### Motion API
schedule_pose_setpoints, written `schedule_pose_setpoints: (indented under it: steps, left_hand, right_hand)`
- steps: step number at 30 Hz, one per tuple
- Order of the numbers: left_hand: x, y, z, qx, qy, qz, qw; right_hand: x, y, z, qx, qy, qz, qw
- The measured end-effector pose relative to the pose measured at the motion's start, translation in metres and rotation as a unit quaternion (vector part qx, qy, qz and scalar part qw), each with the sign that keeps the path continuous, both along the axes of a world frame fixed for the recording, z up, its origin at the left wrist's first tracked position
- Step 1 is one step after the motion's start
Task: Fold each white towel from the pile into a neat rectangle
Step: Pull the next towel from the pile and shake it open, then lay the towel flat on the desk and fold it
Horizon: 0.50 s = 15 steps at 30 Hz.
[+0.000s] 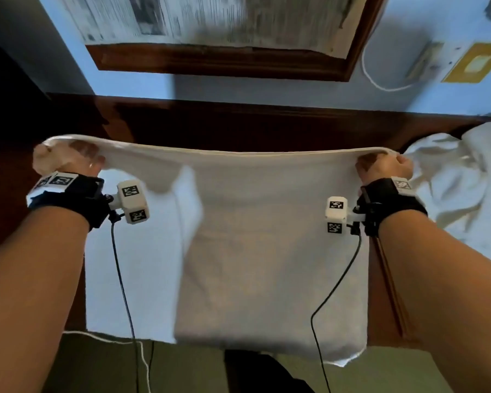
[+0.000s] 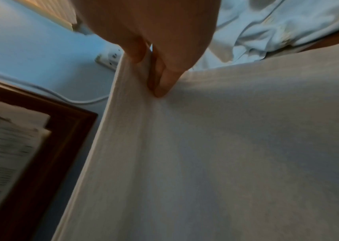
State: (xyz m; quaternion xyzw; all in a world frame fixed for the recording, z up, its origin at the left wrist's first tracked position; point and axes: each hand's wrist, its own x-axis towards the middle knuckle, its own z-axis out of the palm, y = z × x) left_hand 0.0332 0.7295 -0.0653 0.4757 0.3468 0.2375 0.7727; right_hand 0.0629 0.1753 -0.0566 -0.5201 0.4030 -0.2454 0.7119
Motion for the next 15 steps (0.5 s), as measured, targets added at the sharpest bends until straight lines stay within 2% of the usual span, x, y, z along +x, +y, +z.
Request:
schedule_pose_setpoints:
  steps: [2, 3, 5, 6, 7, 8, 9, 10, 11, 12, 13, 14, 15]
  left_hand:
    - [0.023, -0.009, -0.013, -0.013, 0.003, -0.057, 0.998]
    - [0.033, -0.016, -0.022, 0.014, 0.023, -0.078, 0.997]
    - [0.037, -0.043, -0.048, 0.118, 0.109, -0.132, 0.978]
    - [0.031, -0.058, -0.063, 0.2, 0.153, -0.16, 0.954]
    - [0.02, -0.07, -0.081, 0.275, 0.2, -0.203, 0.918]
    - [0.004, -0.077, -0.101, 0.339, 0.242, -0.269, 0.868]
    - [-0.014, -0.082, -0.121, 0.394, 0.293, -0.352, 0.797]
    - [-0.034, -0.083, -0.14, 0.433, 0.349, -0.43, 0.712]
    - [-0.054, -0.081, -0.157, 0.471, 0.4, -0.481, 0.622]
    - [-0.074, -0.078, -0.17, 0.502, 0.438, -0.509, 0.546]
    - [-0.09, -0.075, -0.18, 0.516, 0.465, -0.525, 0.492]
    - [-0.104, -0.074, -0.185, 0.518, 0.477, -0.536, 0.466]
    - [-0.11, -0.071, -0.19, 0.517, 0.475, -0.54, 0.464]
  right_hand:
    - [0.037, -0.004, -0.029, -0.05, 0.026, 0.034, 0.998]
    - [0.047, -0.003, -0.047, -0.084, 0.054, 0.063, 0.993]
    - [0.041, 0.01, -0.082, -0.167, 0.135, 0.15, 0.965]
    - [0.027, 0.019, -0.098, -0.218, 0.173, 0.214, 0.936]
    - [0.008, 0.027, -0.113, -0.268, 0.211, 0.285, 0.896]
    - [-0.015, 0.033, -0.131, -0.312, 0.244, 0.358, 0.845]
    - [-0.038, 0.038, -0.148, -0.361, 0.276, 0.426, 0.782]
    - [-0.063, 0.041, -0.161, -0.412, 0.307, 0.483, 0.709]
    - [-0.086, 0.04, -0.175, -0.452, 0.341, 0.522, 0.638]
    - [-0.106, 0.036, -0.189, -0.47, 0.378, 0.549, 0.579]
    - [-0.123, 0.034, -0.194, -0.468, 0.415, 0.566, 0.537]
    - [-0.137, 0.032, -0.199, -0.459, 0.438, 0.578, 0.513]
    - [-0.147, 0.031, -0.2, -0.46, 0.442, 0.587, 0.499]
